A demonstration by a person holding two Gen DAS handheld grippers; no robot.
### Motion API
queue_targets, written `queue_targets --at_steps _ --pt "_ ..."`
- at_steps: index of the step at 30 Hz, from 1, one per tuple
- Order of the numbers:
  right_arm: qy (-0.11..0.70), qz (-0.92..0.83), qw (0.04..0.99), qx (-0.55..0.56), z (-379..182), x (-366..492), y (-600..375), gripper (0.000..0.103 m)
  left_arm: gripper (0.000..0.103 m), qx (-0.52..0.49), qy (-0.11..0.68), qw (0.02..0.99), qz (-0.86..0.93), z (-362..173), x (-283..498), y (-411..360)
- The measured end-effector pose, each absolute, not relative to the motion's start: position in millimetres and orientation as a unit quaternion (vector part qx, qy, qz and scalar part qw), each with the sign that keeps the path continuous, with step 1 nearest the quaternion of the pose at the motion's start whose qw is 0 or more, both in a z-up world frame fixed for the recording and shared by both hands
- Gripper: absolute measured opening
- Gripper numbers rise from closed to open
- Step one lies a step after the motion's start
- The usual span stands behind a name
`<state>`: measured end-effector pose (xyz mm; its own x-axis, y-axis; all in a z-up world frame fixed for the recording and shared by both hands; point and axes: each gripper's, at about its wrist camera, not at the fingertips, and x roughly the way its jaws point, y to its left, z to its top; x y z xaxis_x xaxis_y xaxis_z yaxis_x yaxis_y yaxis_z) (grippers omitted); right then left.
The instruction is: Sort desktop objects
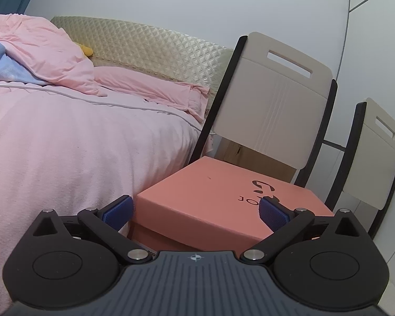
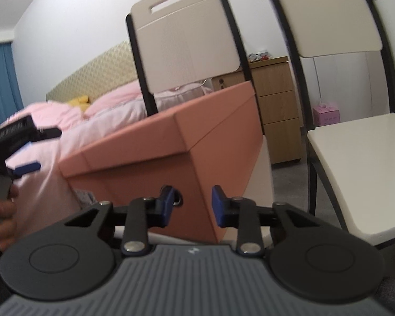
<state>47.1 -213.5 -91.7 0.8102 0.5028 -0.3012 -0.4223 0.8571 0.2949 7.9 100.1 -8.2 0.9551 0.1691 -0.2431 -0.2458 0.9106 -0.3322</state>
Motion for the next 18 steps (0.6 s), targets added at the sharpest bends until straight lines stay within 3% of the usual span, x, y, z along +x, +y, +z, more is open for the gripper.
queue_targets --at_steps 18 --pt "0.191 0.195 0.959 0.070 -100 68 -185 0.039 0.103 -0.191 0.104 0.971 0.102 -8 6 102"
